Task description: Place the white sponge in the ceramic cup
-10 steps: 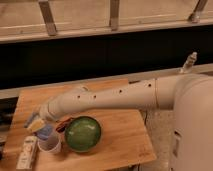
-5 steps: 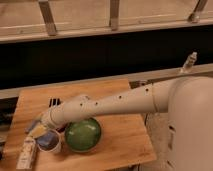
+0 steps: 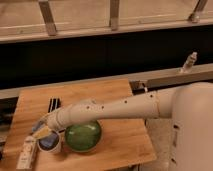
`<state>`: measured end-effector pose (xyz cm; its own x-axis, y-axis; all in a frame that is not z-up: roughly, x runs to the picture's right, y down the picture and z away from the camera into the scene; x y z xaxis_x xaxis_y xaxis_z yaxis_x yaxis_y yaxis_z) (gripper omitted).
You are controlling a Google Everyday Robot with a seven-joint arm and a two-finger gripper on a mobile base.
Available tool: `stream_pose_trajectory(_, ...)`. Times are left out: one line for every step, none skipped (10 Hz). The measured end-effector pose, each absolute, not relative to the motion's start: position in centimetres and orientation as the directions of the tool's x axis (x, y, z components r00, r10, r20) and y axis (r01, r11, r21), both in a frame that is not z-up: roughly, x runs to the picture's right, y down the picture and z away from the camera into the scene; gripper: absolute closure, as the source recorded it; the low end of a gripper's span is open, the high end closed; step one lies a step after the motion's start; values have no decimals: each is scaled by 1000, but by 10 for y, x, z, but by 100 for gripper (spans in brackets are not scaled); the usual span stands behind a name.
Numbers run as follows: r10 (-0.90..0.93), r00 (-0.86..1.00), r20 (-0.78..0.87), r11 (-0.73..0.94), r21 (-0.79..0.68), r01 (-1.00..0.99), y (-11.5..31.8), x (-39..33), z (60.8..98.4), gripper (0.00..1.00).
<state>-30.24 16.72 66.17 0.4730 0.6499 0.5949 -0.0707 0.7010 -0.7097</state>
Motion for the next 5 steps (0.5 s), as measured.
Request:
stream_pose_trajectory(628,432,647,729,-684,-38,168,-298,664,80)
stream_pose_trajectory(610,392,689,755,-656,-23,164,-291,665,80)
stream_pose_trajectory(594,354,723,776,-631,-14,160,-286,666,75)
stream_pose_trajectory(582,326,745,791,-612,-15,156,-282,666,66)
stream_pose_trajectory(574,308,759,800,-599,-14,153,-280,666,56)
